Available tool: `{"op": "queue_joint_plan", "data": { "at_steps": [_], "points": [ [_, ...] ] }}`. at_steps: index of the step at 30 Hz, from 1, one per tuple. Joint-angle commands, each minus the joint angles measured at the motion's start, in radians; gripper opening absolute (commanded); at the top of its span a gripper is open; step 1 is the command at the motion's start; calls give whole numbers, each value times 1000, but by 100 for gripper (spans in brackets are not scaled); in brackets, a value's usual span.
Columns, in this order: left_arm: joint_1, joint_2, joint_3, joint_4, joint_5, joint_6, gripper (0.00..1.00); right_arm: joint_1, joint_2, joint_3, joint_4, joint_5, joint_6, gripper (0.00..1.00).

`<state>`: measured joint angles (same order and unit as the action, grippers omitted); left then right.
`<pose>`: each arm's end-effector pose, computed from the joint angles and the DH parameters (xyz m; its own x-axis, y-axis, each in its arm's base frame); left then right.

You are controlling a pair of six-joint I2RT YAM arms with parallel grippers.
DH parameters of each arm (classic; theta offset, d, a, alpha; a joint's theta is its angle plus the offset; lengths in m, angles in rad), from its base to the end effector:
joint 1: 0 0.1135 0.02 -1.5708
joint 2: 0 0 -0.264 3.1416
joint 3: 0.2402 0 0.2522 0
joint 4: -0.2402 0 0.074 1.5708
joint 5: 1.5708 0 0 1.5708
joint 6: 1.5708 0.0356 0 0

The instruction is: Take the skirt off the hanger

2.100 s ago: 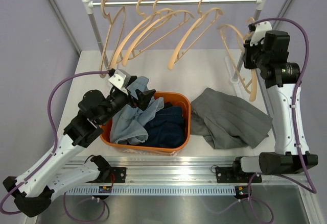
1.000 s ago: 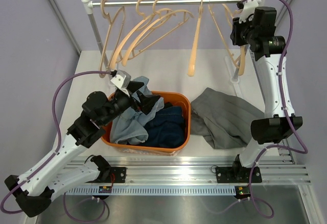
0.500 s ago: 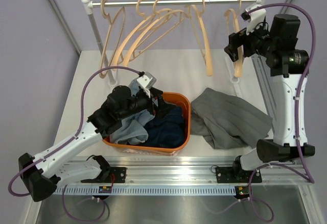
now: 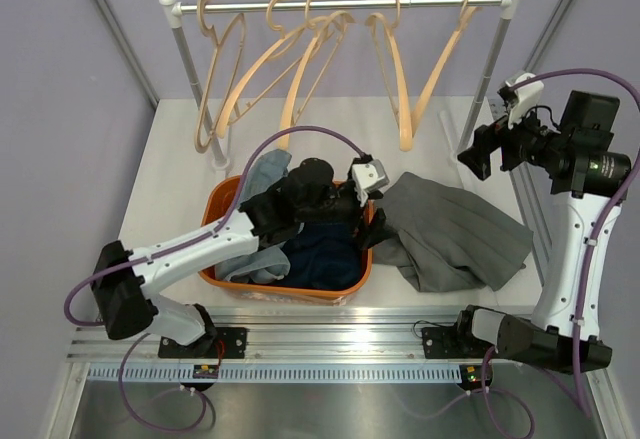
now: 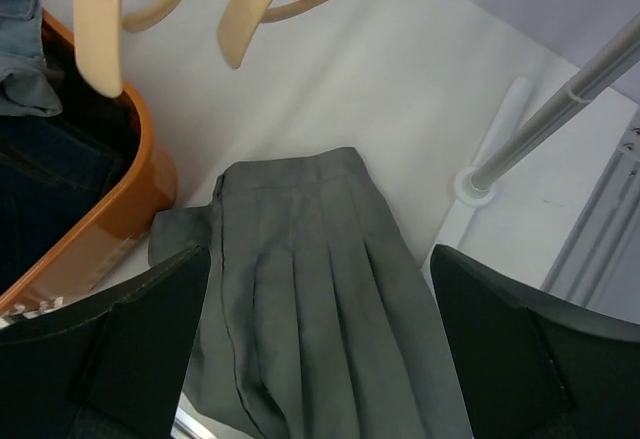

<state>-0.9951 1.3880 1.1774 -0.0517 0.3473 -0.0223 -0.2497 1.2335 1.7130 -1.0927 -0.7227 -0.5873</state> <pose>0.1683 -0.2816 0.3527 -0.1627 0.2122 -0.9636 0.9643 0.2410 -0.1098 0.2041 -0.0278 0.4709 -0.2765 -0.3584 -0.8917 -0.5910 0.7951 -0.1363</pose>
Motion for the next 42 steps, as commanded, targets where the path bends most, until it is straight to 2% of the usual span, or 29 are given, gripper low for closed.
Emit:
{"op": "queue_joint_plan", "data": {
  "at_steps": [1, 7, 15, 20, 22, 29, 38, 39, 41, 42],
  "points": [
    [-36, 104, 120, 21, 94, 189, 99, -16, -83, -61, 17, -96, -37, 99],
    [-82, 314, 272, -69, 124, 450, 99, -34, -124, -119, 36, -142, -19, 99],
    [-105, 499, 329, -100, 79, 671, 99, -59, -137, -145, 66, -176, 13, 99],
    [-109, 589, 331, -25, 19, 664, 97, -75, -143, -153, 89, -196, 40, 99],
    [-112, 609, 326, 13, -11, 644, 91, -79, -141, -153, 93, -202, 43, 100],
    [-119, 681, 311, 105, -85, 595, 88, -86, -144, -162, 132, -242, 96, 99],
    [-125, 694, 277, 135, -77, 545, 55, -88, -150, -151, 145, -270, 125, 99],
    [-125, 688, 280, 128, -68, 547, 42, -89, -154, -150, 146, -270, 129, 100],
    [-126, 660, 301, 112, -56, 544, 25, -92, -161, -139, 157, -261, 141, 99],
    [-126, 649, 313, 101, -47, 545, 10, -94, -164, -133, 159, -253, 145, 99]
  ]
}}
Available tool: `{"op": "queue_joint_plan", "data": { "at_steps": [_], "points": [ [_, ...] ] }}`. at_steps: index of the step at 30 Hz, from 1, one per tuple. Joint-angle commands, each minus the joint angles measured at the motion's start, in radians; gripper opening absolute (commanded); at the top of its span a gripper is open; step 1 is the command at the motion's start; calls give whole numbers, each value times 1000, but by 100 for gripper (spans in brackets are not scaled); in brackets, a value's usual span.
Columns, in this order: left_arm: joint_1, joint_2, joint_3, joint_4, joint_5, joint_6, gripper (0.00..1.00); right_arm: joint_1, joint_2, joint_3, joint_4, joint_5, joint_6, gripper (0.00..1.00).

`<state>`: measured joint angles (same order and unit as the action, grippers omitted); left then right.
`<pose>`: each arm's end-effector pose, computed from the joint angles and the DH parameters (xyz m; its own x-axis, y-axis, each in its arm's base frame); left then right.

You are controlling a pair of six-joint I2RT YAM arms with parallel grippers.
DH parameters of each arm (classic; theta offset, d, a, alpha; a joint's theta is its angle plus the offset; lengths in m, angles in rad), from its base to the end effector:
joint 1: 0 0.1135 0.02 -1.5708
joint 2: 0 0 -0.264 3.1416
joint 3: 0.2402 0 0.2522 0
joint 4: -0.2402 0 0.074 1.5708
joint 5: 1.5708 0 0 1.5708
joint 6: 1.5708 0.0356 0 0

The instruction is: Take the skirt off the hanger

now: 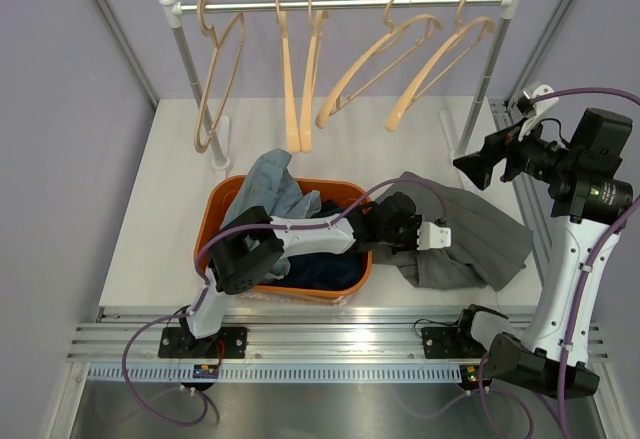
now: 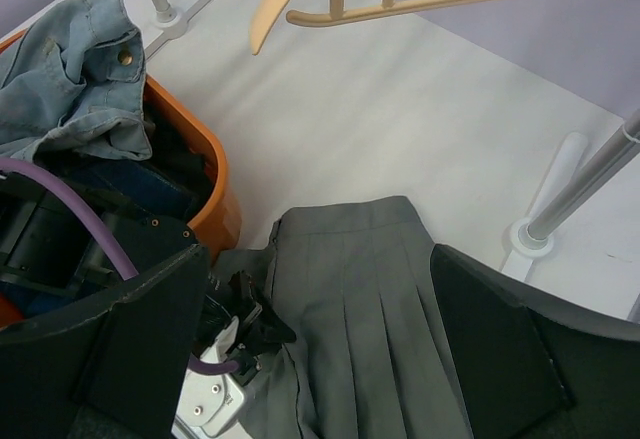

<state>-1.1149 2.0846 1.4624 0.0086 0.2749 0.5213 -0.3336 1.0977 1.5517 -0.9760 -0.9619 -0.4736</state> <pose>0.1993 -0.4283 0.1871 0.2592 0.5601 -0.7868 0.9604 -0.0628 0.2716 0.1752 -0.0298 0.4628 -0.1983 -0.2074 -0.9580 -0.6461 0.7626 -0.0314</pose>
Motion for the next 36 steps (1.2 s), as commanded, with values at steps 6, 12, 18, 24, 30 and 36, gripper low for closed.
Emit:
{"op": "queue_joint_plan", "data": {
  "at_steps": [6, 12, 18, 24, 30, 36],
  "points": [
    [-11, -207, 110, 16, 38, -1, 0, -24, -33, 84, 66, 72, 62, 100],
    [-10, -397, 98, 28, -51, -52, 0, -35, -25, 110, 117, 150, 142, 99],
    [-6, -599, 87, 7, -193, -128, 0, -39, -10, 116, 151, 173, 188, 100],
    [3, -699, 226, -16, -389, -152, 0, -41, 13, 116, 168, 152, 217, 99],
    [3, -699, 432, -94, -661, -112, 0, -41, 19, 105, 177, 138, 230, 100],
    [6, -689, 579, -46, -821, -23, 0, -41, 22, 94, 184, 130, 240, 99]
  ]
}}
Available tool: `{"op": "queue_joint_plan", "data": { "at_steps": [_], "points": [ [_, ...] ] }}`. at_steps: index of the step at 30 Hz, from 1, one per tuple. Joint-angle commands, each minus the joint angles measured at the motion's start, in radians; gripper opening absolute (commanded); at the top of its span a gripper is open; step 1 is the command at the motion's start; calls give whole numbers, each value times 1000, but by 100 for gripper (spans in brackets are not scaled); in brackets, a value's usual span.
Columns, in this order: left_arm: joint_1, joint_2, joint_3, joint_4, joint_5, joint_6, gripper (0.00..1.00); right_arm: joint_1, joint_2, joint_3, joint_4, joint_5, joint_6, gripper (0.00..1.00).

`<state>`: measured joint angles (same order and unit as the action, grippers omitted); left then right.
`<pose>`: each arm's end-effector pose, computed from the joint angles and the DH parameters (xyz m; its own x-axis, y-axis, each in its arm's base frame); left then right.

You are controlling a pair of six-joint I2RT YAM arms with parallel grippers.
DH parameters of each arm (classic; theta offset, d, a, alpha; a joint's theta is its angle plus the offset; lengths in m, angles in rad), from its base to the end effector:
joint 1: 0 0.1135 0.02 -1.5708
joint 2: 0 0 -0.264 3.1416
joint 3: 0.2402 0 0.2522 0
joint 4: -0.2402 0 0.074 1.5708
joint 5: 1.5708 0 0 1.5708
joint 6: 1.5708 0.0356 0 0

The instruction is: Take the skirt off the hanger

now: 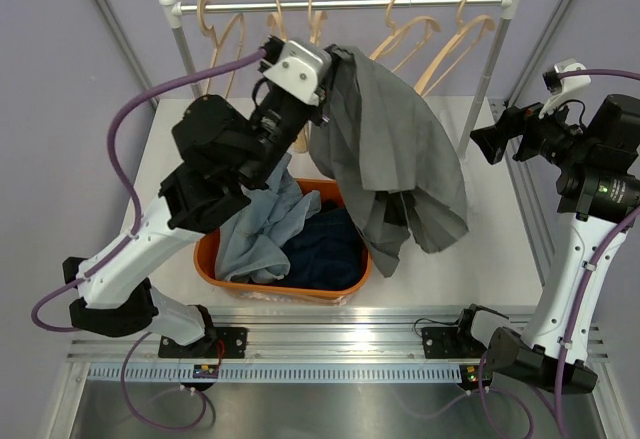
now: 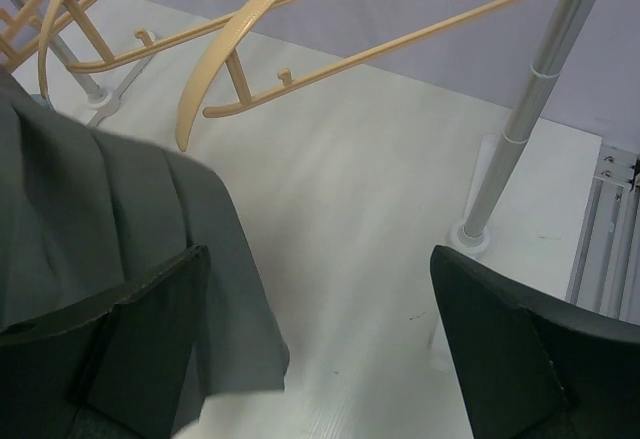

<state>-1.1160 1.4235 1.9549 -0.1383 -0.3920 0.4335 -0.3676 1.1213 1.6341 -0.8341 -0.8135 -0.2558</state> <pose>0.1268 -0.2283 0.5914 0.4363 -0.0086 -0.8997 0.5421 0.8007 0.2552 0.1798 -0.0415 0.4926 -0.1848 -0.1151 -0.9760 -0.4582 0.8887 -0.0180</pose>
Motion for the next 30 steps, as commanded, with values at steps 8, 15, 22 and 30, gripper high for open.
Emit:
{"op": "queue_joint_plan", "data": {
  "at_steps": [8, 15, 22, 30],
  "points": [
    [4, -77, 125, 233, -134, 163, 0, -7, 11, 7, 58, -29, 33, 100],
    [5, -124, 173, 261, -78, 183, 0, -7, 14, 4, 63, -44, 38, 99],
    [4, -159, 213, 240, -71, 194, 0, -7, 20, 4, 67, -53, 49, 99],
    [4, -202, 226, 146, -48, 108, 0, -7, 28, 9, 69, -59, 53, 99]
  ]
}}
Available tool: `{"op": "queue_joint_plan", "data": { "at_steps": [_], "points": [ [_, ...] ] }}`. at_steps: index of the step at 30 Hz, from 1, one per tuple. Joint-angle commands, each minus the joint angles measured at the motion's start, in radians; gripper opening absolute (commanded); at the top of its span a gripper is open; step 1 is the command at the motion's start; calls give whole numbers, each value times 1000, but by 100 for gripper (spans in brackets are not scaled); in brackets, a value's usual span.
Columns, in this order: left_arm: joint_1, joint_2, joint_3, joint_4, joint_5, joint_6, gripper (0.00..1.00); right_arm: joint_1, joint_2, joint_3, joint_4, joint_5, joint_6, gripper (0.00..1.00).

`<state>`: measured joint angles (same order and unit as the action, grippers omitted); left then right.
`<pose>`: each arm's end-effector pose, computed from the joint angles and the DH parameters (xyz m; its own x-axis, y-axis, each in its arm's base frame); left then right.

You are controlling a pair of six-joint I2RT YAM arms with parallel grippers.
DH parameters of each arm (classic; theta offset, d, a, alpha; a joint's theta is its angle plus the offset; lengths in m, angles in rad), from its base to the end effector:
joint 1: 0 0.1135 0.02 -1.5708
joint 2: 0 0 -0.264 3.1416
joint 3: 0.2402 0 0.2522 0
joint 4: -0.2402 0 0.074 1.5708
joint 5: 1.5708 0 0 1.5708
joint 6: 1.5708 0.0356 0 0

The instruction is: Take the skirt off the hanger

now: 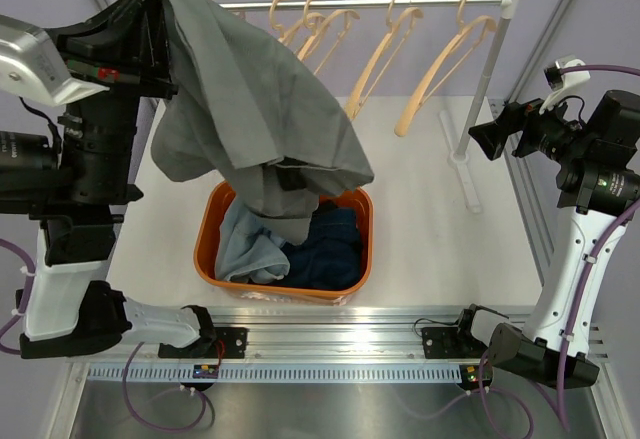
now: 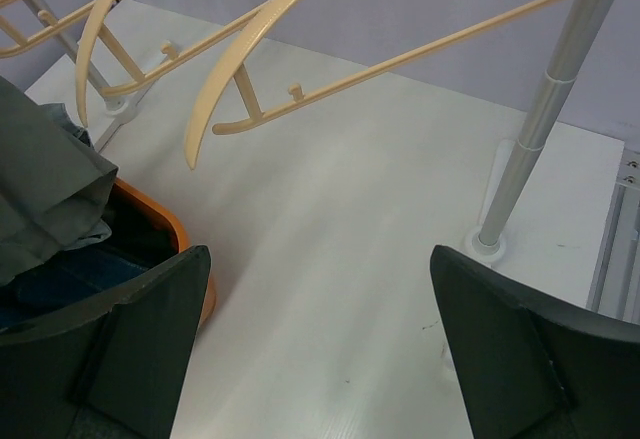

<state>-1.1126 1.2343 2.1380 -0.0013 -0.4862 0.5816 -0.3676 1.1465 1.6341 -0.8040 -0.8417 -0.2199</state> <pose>0.0603 -0.0847 0.6750 0.6553 -0.2306 -0.7193 0.3648 0.9305 0.0340 0.1892 -0.0444 0.4915 -0.1913 -0.0820 -0.9781 -0.4752 0.8797 0.0192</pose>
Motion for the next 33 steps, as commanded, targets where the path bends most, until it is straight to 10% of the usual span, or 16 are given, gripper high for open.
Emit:
{"op": "queue_joint_plan", "data": {
  "at_steps": [1, 17, 33],
  "points": [
    [0, -19, 48, -6, 52, -58, 0, -7, 1, 10, 39, -31, 17, 99],
    [0, -174, -364, -385, -37, -344, 0, -7, -14, -11, 23, -30, -12, 99],
    [60, -308, -1013, -359, 83, -572, 0, -7, -43, -65, -43, -118, -111, 99]
  ]
}}
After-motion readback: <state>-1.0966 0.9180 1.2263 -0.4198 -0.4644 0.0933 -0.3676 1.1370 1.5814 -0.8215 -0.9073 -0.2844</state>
